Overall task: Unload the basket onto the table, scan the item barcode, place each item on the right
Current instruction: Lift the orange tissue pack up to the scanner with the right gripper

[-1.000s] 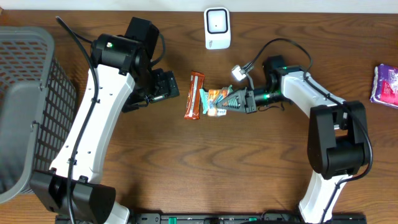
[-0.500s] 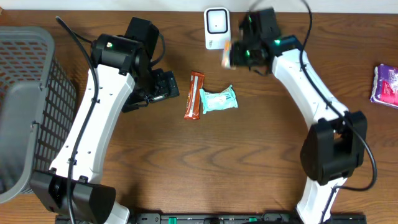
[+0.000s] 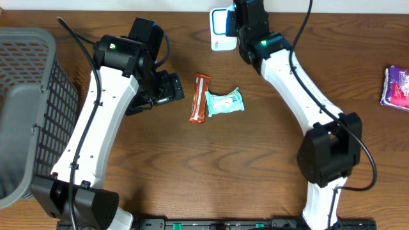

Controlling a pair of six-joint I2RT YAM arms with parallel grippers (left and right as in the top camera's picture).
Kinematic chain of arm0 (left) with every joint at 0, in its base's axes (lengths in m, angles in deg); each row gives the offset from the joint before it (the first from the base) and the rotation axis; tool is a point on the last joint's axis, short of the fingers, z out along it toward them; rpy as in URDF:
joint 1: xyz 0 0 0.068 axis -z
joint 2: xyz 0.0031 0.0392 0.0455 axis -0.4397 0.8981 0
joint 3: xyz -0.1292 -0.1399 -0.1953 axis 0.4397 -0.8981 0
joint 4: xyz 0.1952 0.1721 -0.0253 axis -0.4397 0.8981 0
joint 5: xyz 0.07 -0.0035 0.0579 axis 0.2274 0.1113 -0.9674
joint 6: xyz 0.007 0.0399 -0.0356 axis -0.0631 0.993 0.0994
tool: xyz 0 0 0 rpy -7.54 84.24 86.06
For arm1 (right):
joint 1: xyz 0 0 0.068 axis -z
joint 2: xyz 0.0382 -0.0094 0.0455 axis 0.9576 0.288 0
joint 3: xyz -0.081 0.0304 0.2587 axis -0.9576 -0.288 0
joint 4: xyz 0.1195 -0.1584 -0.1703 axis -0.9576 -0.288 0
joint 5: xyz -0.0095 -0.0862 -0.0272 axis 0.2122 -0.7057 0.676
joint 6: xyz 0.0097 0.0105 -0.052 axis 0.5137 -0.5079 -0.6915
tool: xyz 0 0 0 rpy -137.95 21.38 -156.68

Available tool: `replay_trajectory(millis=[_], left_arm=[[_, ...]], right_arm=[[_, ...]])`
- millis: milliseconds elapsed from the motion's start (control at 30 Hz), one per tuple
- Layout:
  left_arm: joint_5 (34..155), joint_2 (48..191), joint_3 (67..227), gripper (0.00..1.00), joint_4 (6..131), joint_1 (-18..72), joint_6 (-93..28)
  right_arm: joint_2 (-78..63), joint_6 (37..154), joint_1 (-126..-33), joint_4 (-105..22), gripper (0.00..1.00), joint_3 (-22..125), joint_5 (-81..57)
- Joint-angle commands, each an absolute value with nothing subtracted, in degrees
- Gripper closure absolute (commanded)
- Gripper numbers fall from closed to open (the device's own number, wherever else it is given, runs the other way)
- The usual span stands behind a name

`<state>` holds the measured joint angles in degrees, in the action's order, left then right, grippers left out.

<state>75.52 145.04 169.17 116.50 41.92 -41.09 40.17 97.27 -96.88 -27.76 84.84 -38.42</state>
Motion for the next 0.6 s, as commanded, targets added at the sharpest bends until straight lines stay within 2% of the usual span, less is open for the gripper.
replay_trajectory(millis=[0, 367, 567], left_arm=[[75.15, 145.35, 169.36, 0.02, 116.83, 41.75, -40.96], [75.15, 145.35, 169.36, 0.02, 116.83, 41.75, -40.96], [75.15, 145.35, 169.36, 0.02, 116.81, 41.75, -40.96]], right_arm=[[41.55, 96.51, -96.03, -27.85, 0.99, 91.63, -38.27], [51.93, 96.61, -95.61, -31.09, 0.99, 97.86, -36.23], [52.96, 96.59, -95.61, -30.63, 0.99, 98.67, -36.13]])
